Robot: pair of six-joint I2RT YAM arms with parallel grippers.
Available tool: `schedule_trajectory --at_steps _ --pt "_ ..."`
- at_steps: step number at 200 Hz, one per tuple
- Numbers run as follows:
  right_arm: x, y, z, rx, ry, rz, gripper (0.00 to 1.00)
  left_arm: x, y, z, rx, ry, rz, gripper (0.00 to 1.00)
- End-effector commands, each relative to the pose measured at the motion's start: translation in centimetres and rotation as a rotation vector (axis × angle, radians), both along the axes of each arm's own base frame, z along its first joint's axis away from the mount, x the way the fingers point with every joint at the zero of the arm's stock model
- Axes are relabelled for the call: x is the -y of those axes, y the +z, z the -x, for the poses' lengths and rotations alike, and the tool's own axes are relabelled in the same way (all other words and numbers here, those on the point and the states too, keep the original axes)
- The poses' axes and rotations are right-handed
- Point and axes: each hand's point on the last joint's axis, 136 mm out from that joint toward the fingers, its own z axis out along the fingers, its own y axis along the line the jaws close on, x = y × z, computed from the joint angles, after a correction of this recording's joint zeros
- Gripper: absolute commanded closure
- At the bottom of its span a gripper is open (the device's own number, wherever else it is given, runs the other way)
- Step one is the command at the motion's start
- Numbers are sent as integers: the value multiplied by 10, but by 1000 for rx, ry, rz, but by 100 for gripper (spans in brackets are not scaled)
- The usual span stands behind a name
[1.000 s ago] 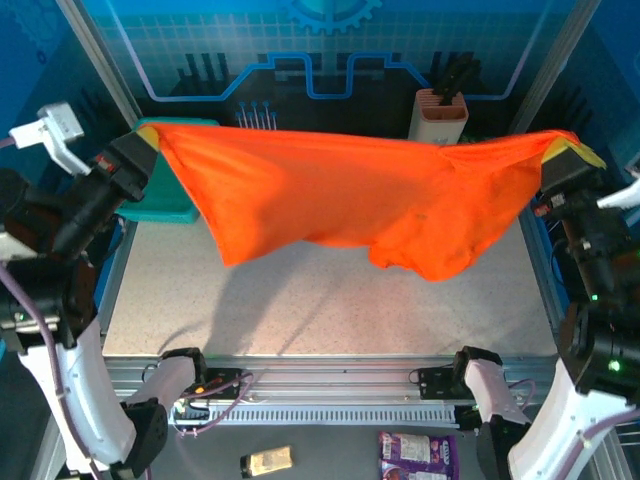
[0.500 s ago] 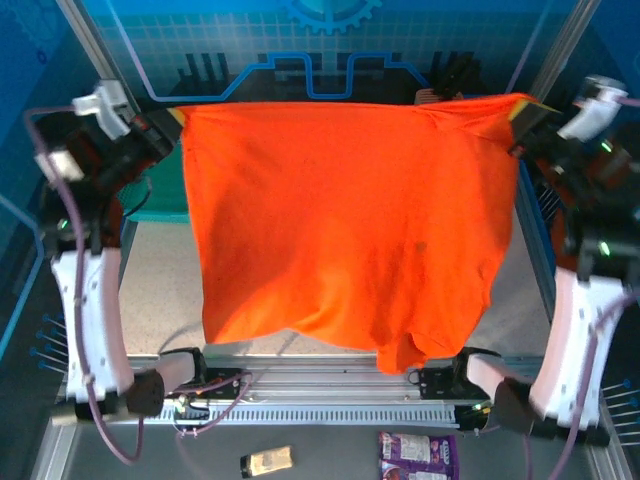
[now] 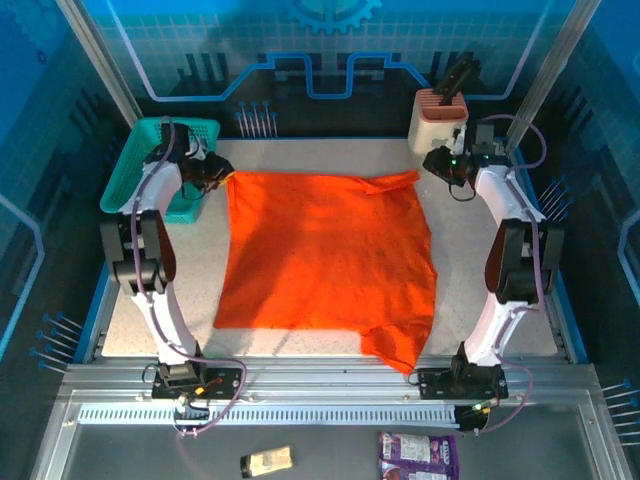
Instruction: Fold the inside-out t-shirt
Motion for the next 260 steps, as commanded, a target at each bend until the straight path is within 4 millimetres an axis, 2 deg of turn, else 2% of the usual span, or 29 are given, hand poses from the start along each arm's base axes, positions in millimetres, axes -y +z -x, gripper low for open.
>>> schedule_trajectory --at_steps 1,11,23,41,57,76,78,93,109,141,175,219,229,260 --pt "-7 52 -11 109 5 35 51 -5 56 -11 99 -12 -110 62" --pt "-10 57 -6 110 12 54 48 1 66 -8 110 -22 -140 56" --pt "-15 59 4 98 29 58 48 10 76 0 113 -44 -164 55" --pt "-34 56 20 72 96 38 48 31 75 19 87 -94 -181 54" --pt "-59 48 33 46 169 6 48 52 59 42 31 -138 -196 55" --pt "-87 28 46 5 227 -31 48 79 35 72 -23 -180 -196 58" --pt "-90 26 47 1 233 -35 48 82 36 75 -19 -182 -198 59" --pt "-114 10 52 -37 270 -60 47 99 12 101 -72 -200 -190 61" --pt "-129 -10 51 -81 260 -78 45 114 -8 123 -108 -208 -162 64" --pt "-135 -42 33 -134 118 -185 37 131 -49 163 -196 -238 -162 66" --pt "-139 -71 11 -180 -32 -317 36 135 -81 188 -265 -253 -184 67" --pt "-132 -109 -12 -231 -199 -423 44 127 -106 207 -325 -246 -220 67" --pt "-128 -119 -12 -275 -238 -418 44 127 -109 210 -332 -245 -218 67" --pt "-124 -130 -19 -316 -298 -430 47 125 -112 215 -343 -239 -223 67"
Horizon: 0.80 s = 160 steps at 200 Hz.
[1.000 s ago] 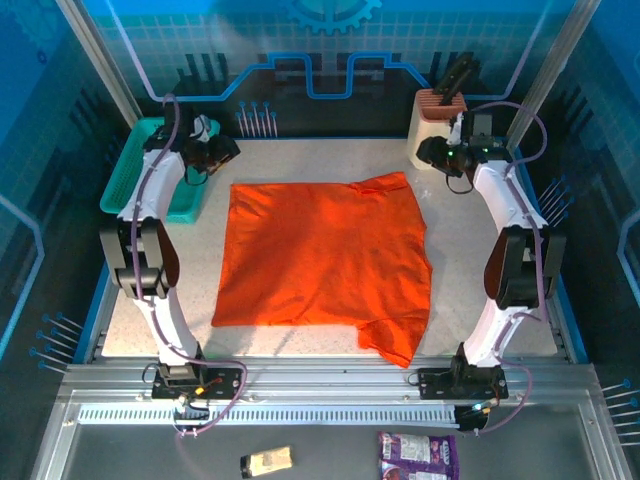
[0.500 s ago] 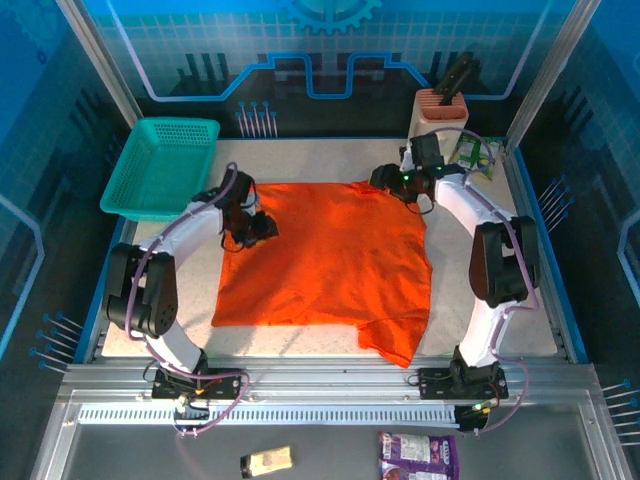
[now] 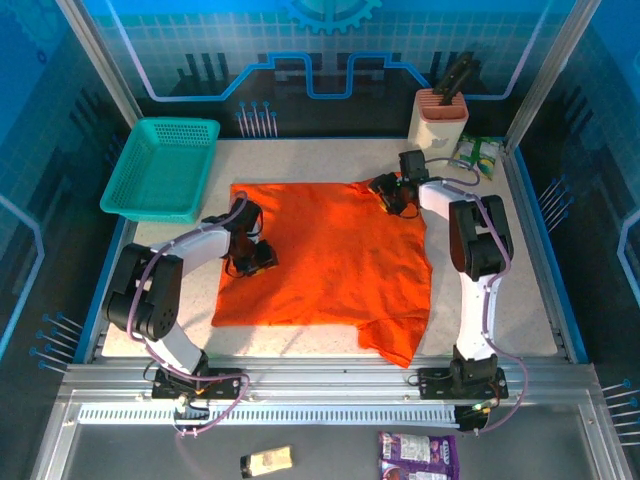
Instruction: Fold the inside-out t-shirt
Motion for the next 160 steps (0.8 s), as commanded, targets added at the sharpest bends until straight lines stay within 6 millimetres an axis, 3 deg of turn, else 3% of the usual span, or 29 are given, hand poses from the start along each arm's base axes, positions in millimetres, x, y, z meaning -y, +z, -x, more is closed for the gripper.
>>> schedule_trajectory --at_steps 1,64,118,160 --pt "10 -1 -14 -29 -100 -29 47 -2 5 0 30 16 -8 67" --pt "16 -2 -25 -43 -135 -42 55 -8 -3 7 10 18 -45 67" --pt "26 -15 -18 -112 -192 -2 58 -12 -9 13 -6 21 -63 67" --pt "26 -17 -24 -98 -190 -6 63 -12 -12 14 -9 22 -63 67"
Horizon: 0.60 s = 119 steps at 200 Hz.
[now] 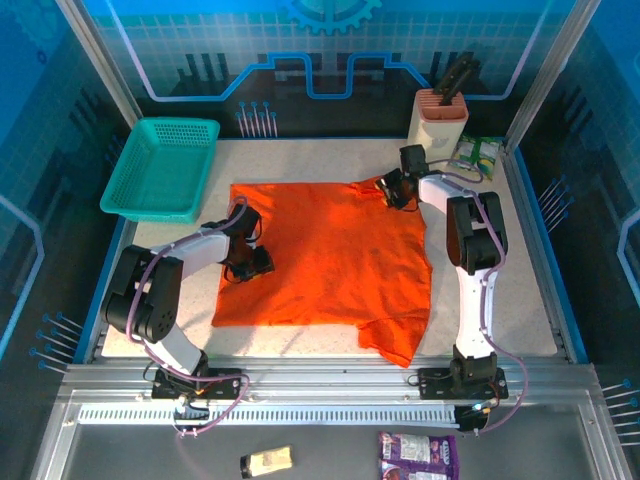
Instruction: Fold the inside-out t-shirt
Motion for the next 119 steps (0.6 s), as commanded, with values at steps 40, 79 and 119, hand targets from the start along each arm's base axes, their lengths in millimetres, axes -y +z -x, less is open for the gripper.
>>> schedule_trajectory --at_steps 40,79,119 --pt "9 -7 -11 0 -45 5 66 -2 -4 7 -12 9 -14 67" --pt "9 -4 -19 23 -54 -7 72 -4 -4 10 -18 4 -29 67" --pt "12 3 -25 47 -59 3 74 -6 -5 11 -22 1 -35 67"
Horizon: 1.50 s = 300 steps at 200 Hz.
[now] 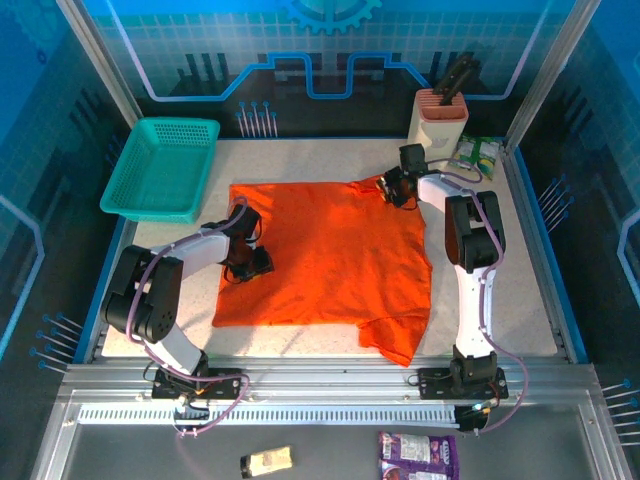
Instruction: Fold the inside-out t-shirt
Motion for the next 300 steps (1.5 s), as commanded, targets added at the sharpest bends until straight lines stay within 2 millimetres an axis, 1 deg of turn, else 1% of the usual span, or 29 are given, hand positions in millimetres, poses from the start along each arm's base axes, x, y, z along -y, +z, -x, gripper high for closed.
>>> schedule_trajectory --at_steps 1,27,54,61,88,97,115,124,125,127,135,156,170,173,184,186,200,209,225,232,246,255,273,280,300 --pt "11 3 -13 25 -34 11 74 -5 -4 10 -22 1 -32 67" --pt "11 10 -18 52 -31 13 75 -5 -4 11 -26 -2 -35 68" --pt "7 16 -25 73 -10 4 82 -6 -4 12 -29 -3 -39 68" --pt "6 17 -26 77 -5 -2 85 -6 -4 12 -29 -3 -40 68" --pt "4 29 -31 113 -1 -13 94 -6 -3 13 -28 -4 -41 68" --pt "3 33 -33 127 1 -15 96 -7 -3 14 -29 -3 -42 68" --pt "3 34 -40 141 3 -15 99 -8 -2 14 -30 -4 -45 68" --pt "2 41 -45 157 3 -23 100 -8 -2 15 -32 -6 -46 68" --pt "3 34 -45 147 3 -22 100 -8 -3 15 -32 -6 -47 68" --pt "3 29 -45 139 2 -21 100 -8 -3 15 -34 -5 -48 68" --pt "2 25 -49 141 3 -26 100 -9 -3 16 -37 -5 -51 68" --pt "-4 28 -67 212 26 -41 100 -10 -2 18 -37 -5 -59 68" --pt "-9 25 -79 242 48 -49 100 -11 -1 18 -35 -5 -59 68" --pt "-11 21 -80 243 53 -51 99 -11 0 18 -35 -7 -60 68" --pt "-15 22 -89 284 75 -67 97 -11 1 18 -35 -8 -60 68" --pt "-16 19 -90 287 78 -69 96 -10 1 18 -33 -10 -59 68" --pt "-20 23 -101 377 94 -96 93 -9 3 17 -28 -12 -53 68" --pt "-25 29 -106 424 115 -112 85 -8 5 16 -22 -14 -45 68" --pt "-29 40 -111 459 155 -114 64 -6 9 15 -11 -18 -34 68" --pt "-29 46 -112 474 169 -100 60 -6 11 15 -3 -20 -34 68" --pt "-29 59 -109 494 198 -77 53 -6 15 14 10 -21 -32 68" --pt "-27 68 -107 503 215 -56 51 -6 18 12 21 -23 -31 68" --pt "-28 85 -97 508 270 -16 49 -5 24 8 39 -29 -31 67" --pt "-31 92 -92 504 301 -5 48 -6 27 6 48 -31 -34 67" --pt "-36 98 -73 464 368 28 48 -6 35 0 80 -32 -38 67"
